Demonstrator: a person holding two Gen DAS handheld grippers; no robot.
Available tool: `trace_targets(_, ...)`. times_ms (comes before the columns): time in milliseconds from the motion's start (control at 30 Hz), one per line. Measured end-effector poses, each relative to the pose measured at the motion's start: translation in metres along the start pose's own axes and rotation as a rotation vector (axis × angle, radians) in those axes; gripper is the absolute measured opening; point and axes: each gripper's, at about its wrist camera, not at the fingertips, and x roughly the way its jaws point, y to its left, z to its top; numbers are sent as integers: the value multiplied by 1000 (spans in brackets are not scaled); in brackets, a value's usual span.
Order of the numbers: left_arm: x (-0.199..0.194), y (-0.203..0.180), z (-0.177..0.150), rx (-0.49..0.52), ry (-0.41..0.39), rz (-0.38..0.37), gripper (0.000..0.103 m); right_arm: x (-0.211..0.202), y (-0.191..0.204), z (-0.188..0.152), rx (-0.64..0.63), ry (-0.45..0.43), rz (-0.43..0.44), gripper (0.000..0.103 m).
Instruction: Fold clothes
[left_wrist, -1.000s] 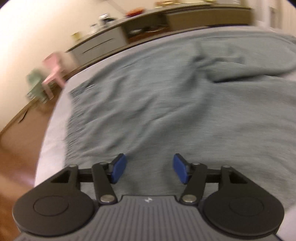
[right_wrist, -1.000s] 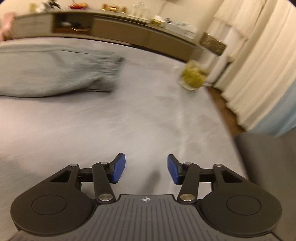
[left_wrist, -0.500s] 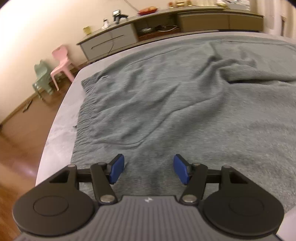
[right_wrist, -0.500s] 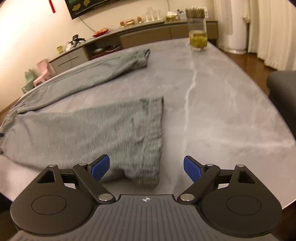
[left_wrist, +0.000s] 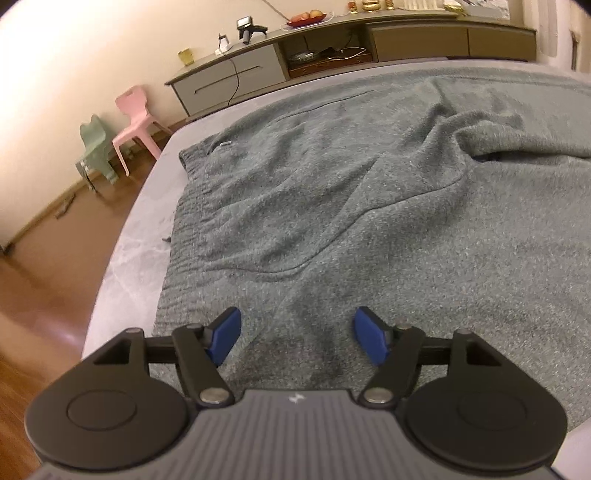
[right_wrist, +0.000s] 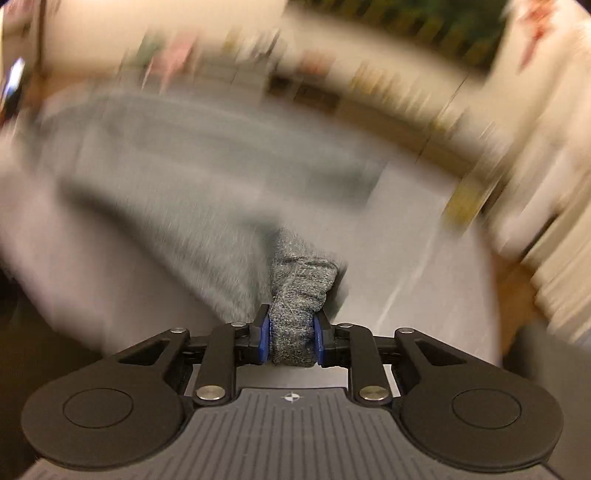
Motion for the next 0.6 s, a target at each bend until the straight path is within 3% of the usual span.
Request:
trace_targets(33,0,-1,0,9,-2,6,70,9,1,-13,25,47,38,28)
trace_targets(100,0,0,0,8,-1,7,70,10,-11,-26,161,33,134,36)
trace_targets(167,2,3,0,-9,3,0,71,2,-27,-27,304,-70,203,66)
trace_targets(233,3,5,0,-22,5,-4,72,-3,-50,-22,434,-175,230,83)
trace_targets(300,4,5,1,-27,5,-1,72,7,-74,-15,563,-206,227,83)
trace_targets(400,4,0,2,-10,-1,17,72,41,-100,-6,719,-156,248,74)
trace_targets(467,4,-2,2,2,-6,27,72,67,-106,-4,783,-104,283,56)
trace_targets(533,4,-1,1,0,-10,23,73,84,-109,-1,833,-101,317,51)
trace_targets(600,5,1,1,-8,-11,18,76,84,-110,9,842,-154,303,21)
